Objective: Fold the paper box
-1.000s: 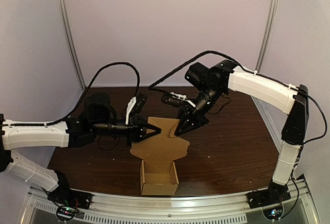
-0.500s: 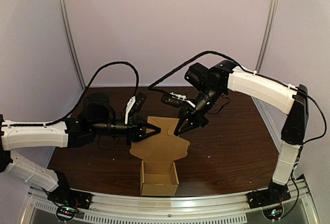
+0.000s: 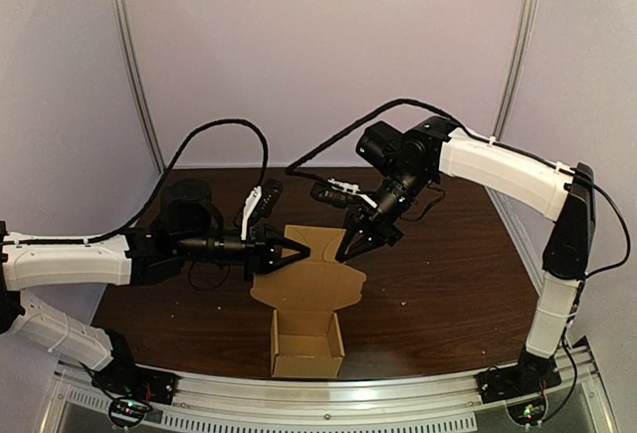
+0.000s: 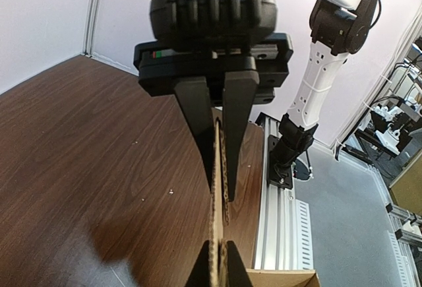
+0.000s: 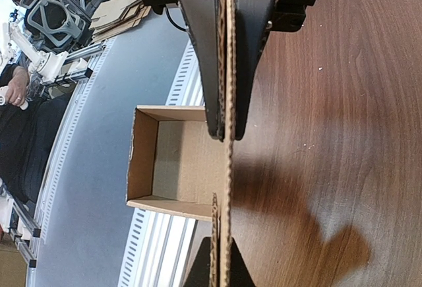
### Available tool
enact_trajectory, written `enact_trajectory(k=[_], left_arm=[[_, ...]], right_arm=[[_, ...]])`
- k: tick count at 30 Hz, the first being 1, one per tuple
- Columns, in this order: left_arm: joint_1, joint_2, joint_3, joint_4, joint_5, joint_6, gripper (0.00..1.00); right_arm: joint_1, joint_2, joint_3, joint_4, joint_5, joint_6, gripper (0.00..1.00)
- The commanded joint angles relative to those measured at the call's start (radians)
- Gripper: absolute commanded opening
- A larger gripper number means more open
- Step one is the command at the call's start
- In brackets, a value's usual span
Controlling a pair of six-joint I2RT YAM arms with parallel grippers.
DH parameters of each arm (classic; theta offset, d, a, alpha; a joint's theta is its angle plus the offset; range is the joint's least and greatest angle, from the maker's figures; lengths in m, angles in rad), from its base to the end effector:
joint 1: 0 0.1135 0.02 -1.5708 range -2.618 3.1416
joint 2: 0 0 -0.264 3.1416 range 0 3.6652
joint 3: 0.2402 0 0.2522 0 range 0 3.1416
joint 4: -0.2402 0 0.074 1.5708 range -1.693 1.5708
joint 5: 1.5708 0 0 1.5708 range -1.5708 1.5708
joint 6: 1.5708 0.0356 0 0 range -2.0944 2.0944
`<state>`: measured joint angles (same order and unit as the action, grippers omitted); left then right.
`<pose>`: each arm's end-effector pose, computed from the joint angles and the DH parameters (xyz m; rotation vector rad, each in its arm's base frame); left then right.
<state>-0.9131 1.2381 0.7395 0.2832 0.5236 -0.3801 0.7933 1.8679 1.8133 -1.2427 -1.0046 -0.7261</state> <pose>0.1571 -0.2325 0.2762 0.9136 1.7595 -1.3542 0.2384 0.2850 0.3228 -1.9046 1.7240 1.4181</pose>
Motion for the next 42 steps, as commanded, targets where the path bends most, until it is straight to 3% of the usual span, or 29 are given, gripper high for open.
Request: enact_trajectory(k=[1,5,7,11,17,22,25,27,34,38,42], left_arm=[[0.028,-0.009,0.008,0.064,-0.074,0.018,0.0],[0.028,-0.009,0.031,-0.012,-0.089,0.052,0.03],[0.028,-0.019,0.042,-0.079,-0.148,0.066,0.31],[0.028,-0.089,-0.002,-0.123,-0.228,0.087,0.57],[0.028,-0.14,-0.086,-0.155,-0.242,0.11,0.65],[0.028,-0.105,-0.12,-0.102,-0.153,0.082,0.63],[0.028,-0.101,-0.147,-0.067,-0.123,0.073,0.56],[0.028,-0.097,-0.153,-0.054,-0.11,0.073,0.48],[0.028,-0.033,-0.125,0.001,-0.054,0.078,0.05],[0.028,-0.021,-0.106,-0.019,-0.069,0.105,0.0],[0.029,-0.034,-0.093,-0.08,-0.087,0.158,0.0]], right_arm=[[0.02,0.009,-0.004,-0.067,0.018,0.011,0.0],[0.018,0.004,-0.003,-0.064,0.027,0.019,0.0],[0.014,-0.005,-0.005,-0.059,0.031,0.027,0.0],[-0.011,-0.027,-0.004,-0.066,0.032,0.037,0.0],[-0.037,-0.049,-0.008,-0.106,0.009,0.014,0.0],[-0.052,-0.069,-0.016,-0.082,0.005,0.043,0.0],[-0.072,-0.075,-0.012,-0.081,-0.009,0.053,0.0],[-0.079,-0.08,-0.011,-0.08,-0.008,0.056,0.0],[-0.082,-0.071,-0.009,-0.051,-0.006,0.09,0.01],[-0.082,-0.046,0.044,-0.115,0.015,0.075,0.32],[-0.073,0.024,0.174,-0.233,0.049,0.079,0.39]])
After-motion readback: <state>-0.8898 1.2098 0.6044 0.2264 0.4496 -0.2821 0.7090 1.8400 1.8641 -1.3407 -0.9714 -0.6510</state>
